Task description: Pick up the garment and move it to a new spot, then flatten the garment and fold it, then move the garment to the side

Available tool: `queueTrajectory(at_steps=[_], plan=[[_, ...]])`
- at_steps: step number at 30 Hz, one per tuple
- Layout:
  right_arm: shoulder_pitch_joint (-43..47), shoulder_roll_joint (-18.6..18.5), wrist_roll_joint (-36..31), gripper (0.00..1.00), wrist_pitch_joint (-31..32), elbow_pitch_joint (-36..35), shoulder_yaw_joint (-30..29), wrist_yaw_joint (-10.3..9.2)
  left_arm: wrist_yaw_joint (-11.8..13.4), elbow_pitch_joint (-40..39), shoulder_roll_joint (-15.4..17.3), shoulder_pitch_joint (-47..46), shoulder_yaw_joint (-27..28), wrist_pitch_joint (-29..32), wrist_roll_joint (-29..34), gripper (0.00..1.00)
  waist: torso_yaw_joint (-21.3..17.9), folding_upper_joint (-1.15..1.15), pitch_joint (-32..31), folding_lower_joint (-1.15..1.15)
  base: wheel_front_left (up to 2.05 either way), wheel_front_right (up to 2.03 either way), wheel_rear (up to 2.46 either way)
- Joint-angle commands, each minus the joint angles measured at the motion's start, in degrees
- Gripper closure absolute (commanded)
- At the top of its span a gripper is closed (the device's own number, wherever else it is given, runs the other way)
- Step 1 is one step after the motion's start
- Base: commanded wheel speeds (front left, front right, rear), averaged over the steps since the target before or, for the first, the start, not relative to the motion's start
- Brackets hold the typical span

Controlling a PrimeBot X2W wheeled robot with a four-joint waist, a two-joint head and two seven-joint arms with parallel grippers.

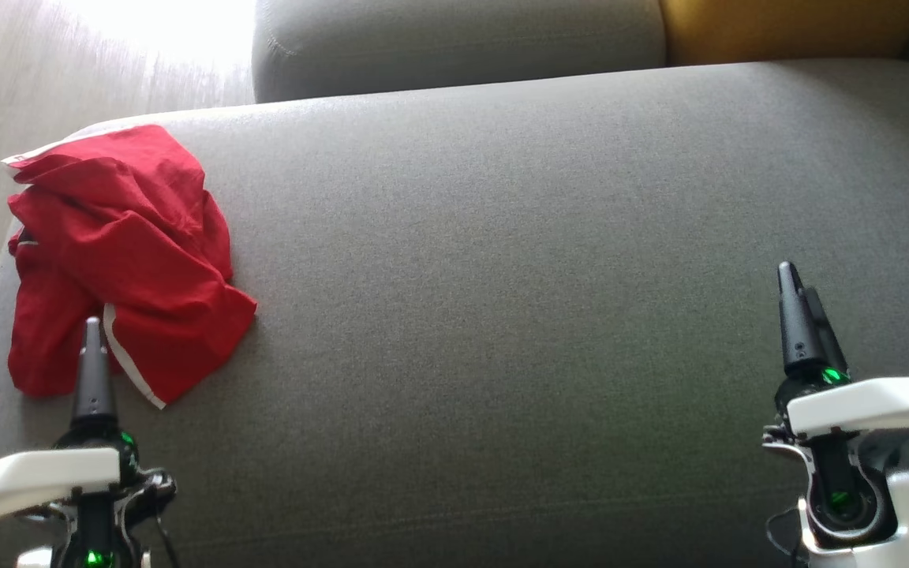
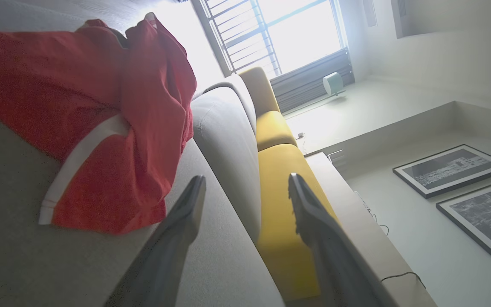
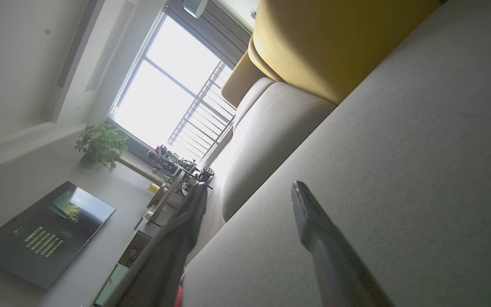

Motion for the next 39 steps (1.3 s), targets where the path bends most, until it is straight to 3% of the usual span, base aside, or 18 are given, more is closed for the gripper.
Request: queueTrajectory(at_steps=[1, 21, 39], plan=[[-3.6, -0.5, -2.3, 0.0, -0.7, -3.1, 0.7, 0.01, 0.3, -3.0, 0.8, -3.3, 0.9, -0.6, 2.0, 0.0, 0.0, 0.0, 0.1, 0.0, 0.0, 0.0, 0.0], [-5.2, -0.7, -25.2, 0.0, -4.3, -8.6, 7.1, 0.01, 5.2, -11.0, 1.2, -3.0, -6.1, -4.1, 31.4, 0.0, -0.3, 0.0, 0.8, 0.0, 0.0, 0.0, 0.0], [-5.8, -1.1, -41.9, 0.0, -7.1, -11.6, 10.9, 0.0, 15.3, -11.9, 9.6, -3.3, -18.0, -7.0, 48.3, 0.0, -0.5, 0.0, 1.1, 0.0, 0.0, 0.0, 0.0]])
